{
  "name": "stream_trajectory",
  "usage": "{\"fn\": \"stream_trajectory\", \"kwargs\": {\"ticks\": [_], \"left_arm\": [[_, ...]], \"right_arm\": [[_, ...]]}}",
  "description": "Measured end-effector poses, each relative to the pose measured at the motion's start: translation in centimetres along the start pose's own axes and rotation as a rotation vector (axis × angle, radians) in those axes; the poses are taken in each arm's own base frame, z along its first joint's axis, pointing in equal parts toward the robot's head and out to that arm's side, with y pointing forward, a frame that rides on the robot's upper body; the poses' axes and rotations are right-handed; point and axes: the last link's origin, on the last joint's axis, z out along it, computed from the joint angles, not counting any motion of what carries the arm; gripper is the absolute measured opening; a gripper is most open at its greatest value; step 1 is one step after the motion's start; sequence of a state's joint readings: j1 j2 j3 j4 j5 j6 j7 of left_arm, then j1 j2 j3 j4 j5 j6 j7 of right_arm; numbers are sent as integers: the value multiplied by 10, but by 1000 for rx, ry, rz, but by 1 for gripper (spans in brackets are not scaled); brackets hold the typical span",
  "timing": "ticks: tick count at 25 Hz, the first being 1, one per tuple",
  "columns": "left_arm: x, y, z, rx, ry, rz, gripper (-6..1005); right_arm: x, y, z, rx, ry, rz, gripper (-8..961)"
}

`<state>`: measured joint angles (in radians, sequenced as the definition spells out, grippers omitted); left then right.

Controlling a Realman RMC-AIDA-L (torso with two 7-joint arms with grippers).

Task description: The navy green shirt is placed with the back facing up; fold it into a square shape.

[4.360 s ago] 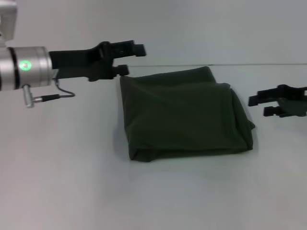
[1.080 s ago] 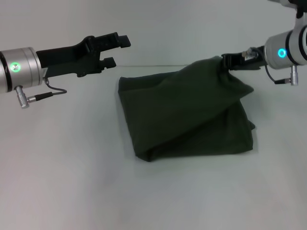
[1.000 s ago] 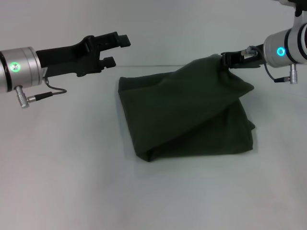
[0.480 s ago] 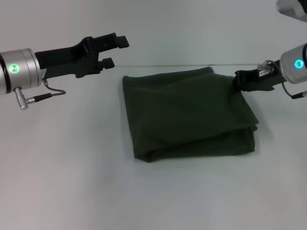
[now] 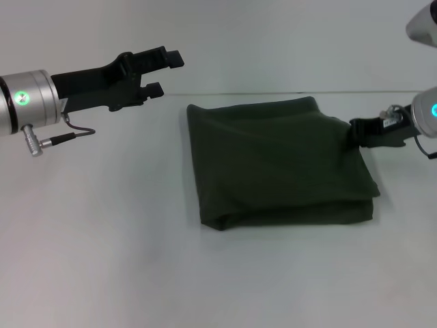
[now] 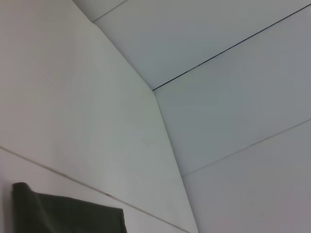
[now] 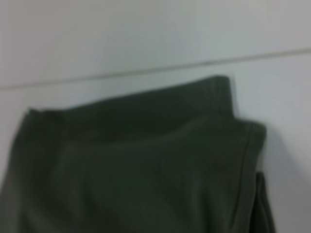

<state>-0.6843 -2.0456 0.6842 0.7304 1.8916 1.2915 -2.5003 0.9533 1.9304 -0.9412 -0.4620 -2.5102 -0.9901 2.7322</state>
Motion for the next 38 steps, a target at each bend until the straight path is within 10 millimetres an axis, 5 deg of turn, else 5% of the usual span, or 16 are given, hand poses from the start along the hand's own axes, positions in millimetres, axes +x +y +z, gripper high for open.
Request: {"fn": "stream_trajectory", "kwargs": {"ticks": [6,12,22,28,35,38], "left_arm": [[-1,-1,0,-5,7,-6,883],[-1,-1,0,-9,4,-4,883],[-13,-4,-14,-10,-124,-6,884],[-39,-14,-37,-74,-193,214,884],[-57,-29,-60,-78,-246,546,883],[-56,-24,-64,-88,-287,610,883]], "right_arm": [[6,-16,0,90,35,13,56],[-10,-23,-26,75,-10,65,226],[-7,-3,-66,-348,-30,71,354],[25,-19,-85,-611,-255,-8,450],[81,-23,-61,-562,-304,-435,730],[94,-12,-52,-561,-324,-578,762]]}}
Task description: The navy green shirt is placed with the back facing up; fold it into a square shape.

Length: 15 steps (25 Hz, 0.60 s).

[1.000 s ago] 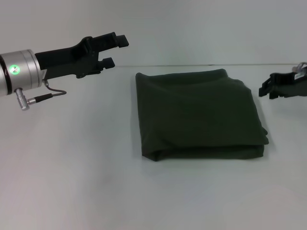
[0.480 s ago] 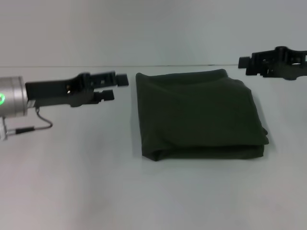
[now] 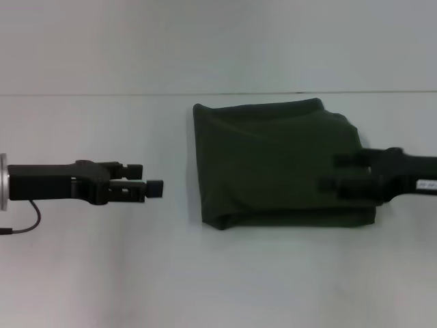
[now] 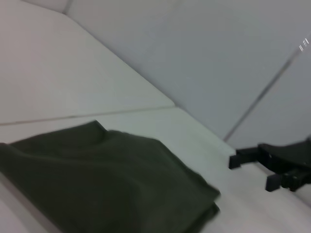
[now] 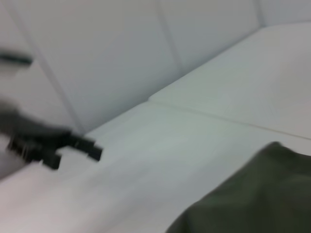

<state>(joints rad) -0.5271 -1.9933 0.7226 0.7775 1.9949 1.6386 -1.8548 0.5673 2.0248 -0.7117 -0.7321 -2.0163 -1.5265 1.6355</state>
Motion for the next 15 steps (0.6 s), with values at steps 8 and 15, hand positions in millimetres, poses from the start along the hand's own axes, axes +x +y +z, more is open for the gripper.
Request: {"fn": "stream_trajectory", "kwargs": {"ticks": [8,15], "left_arm": [[12,20,39,-94,-190,129,883],[18,21,48,-83,-193,159,887]], "right_arm": [[6,20,23,-72,99,-139,823],[4,22,26,-85,98,-144,820]]}}
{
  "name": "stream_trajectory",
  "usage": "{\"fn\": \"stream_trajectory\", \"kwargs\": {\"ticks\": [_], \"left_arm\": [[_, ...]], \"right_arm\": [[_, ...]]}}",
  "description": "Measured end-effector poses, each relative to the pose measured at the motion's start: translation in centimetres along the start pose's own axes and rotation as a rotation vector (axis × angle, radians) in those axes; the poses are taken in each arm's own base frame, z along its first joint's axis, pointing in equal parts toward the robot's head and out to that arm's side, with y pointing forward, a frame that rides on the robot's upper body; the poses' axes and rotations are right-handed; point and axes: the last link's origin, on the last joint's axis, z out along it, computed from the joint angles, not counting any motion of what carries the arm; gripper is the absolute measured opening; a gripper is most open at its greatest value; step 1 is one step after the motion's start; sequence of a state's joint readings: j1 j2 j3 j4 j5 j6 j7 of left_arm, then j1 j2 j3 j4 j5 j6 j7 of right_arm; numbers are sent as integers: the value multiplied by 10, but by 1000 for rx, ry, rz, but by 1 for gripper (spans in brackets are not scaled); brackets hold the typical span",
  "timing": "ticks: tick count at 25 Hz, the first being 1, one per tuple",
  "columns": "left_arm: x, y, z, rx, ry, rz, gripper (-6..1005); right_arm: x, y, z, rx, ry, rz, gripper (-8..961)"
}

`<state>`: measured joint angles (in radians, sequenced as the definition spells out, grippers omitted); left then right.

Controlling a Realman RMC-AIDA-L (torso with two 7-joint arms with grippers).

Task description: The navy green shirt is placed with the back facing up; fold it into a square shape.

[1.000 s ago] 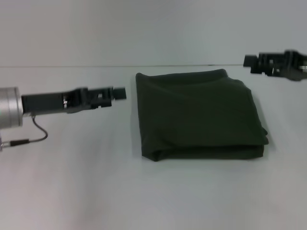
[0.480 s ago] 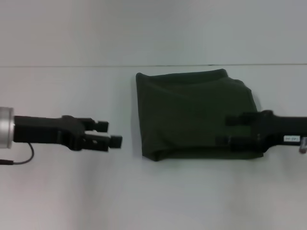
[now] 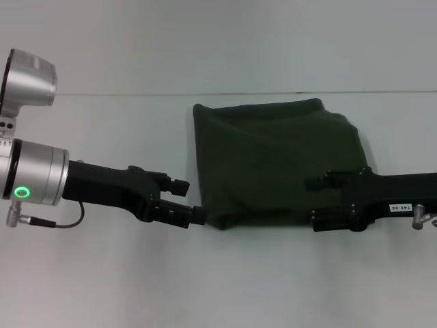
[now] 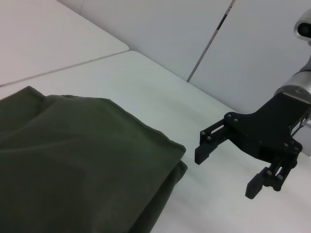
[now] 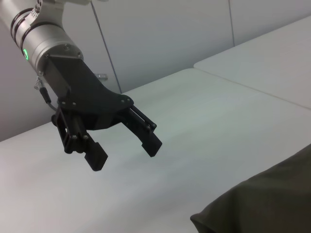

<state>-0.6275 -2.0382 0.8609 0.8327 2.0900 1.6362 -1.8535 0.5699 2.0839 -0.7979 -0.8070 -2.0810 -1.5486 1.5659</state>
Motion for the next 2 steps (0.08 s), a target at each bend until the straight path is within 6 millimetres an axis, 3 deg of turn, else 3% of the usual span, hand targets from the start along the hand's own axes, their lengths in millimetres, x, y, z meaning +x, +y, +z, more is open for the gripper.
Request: {"fn": "stream_trajectory", "kwargs": {"ticks": [2], "left_arm": [[1,-1,2,6,-4,7,887]], "right_arm": [[0,0,0,3,0,-1,820]]}}
